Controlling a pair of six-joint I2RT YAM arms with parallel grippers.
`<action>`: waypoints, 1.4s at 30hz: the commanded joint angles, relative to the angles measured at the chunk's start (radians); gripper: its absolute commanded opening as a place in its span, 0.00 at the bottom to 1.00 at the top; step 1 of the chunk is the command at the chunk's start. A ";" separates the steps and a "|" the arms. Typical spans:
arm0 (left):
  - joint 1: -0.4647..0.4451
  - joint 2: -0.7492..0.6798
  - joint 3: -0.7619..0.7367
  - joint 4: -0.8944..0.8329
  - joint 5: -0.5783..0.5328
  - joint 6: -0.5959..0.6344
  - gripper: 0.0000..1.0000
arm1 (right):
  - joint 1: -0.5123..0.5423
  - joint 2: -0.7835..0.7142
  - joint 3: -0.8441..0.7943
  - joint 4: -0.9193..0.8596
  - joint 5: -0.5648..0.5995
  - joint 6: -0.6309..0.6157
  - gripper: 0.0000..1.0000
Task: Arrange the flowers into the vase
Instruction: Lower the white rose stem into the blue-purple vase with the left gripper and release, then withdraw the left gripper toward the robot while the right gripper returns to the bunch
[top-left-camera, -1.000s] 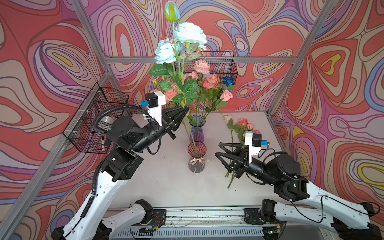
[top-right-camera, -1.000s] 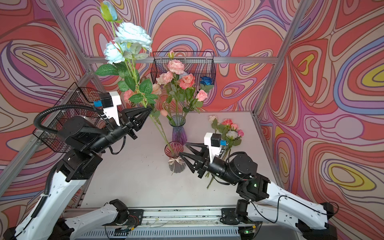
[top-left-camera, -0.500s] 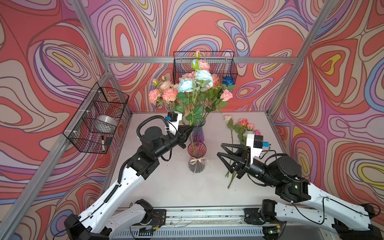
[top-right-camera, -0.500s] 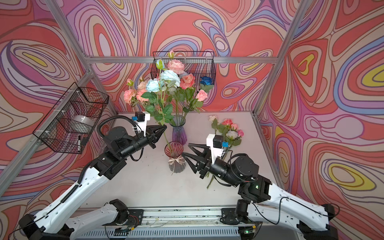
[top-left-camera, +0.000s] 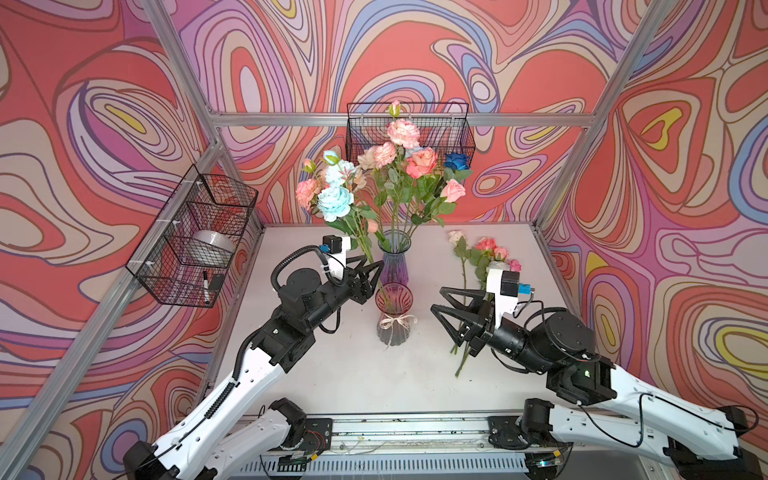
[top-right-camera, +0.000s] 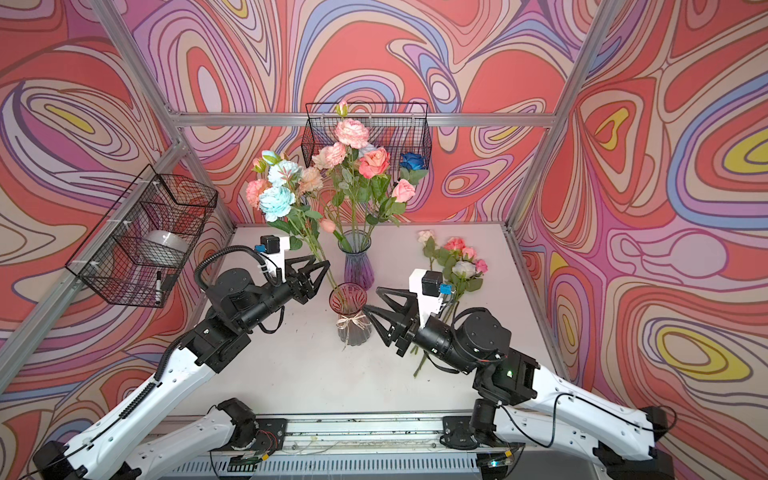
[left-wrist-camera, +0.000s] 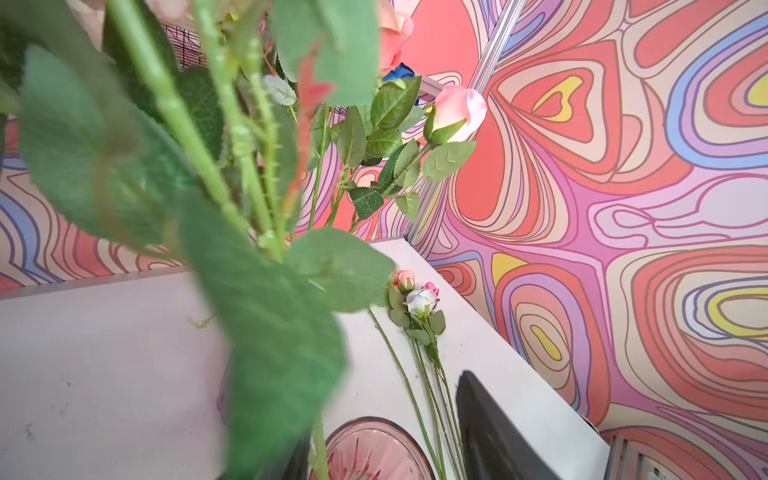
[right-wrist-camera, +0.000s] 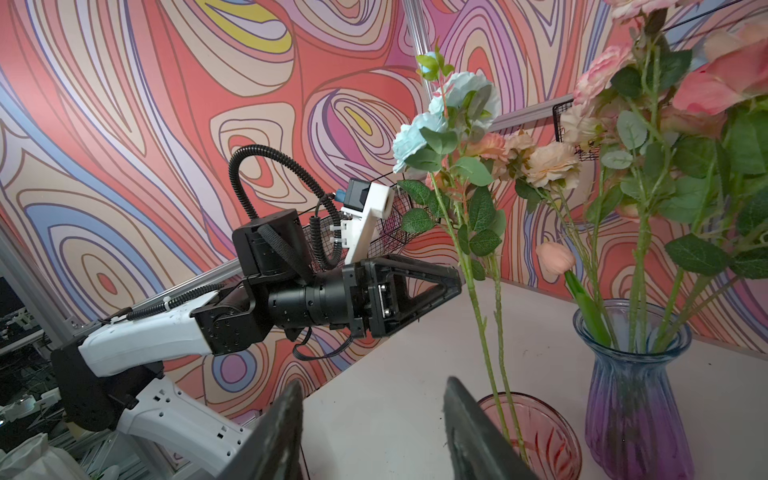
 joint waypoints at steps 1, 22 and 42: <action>-0.003 -0.048 0.072 -0.023 -0.007 -0.034 0.67 | 0.005 -0.016 -0.008 -0.031 0.029 0.017 0.58; -0.003 -0.440 -0.080 -0.222 -0.060 -0.237 0.98 | -0.021 0.095 -0.103 -0.286 0.473 0.331 0.60; -0.004 -0.718 -0.457 -0.391 -0.060 -0.420 0.99 | -0.840 0.886 0.046 -0.261 0.003 0.355 0.46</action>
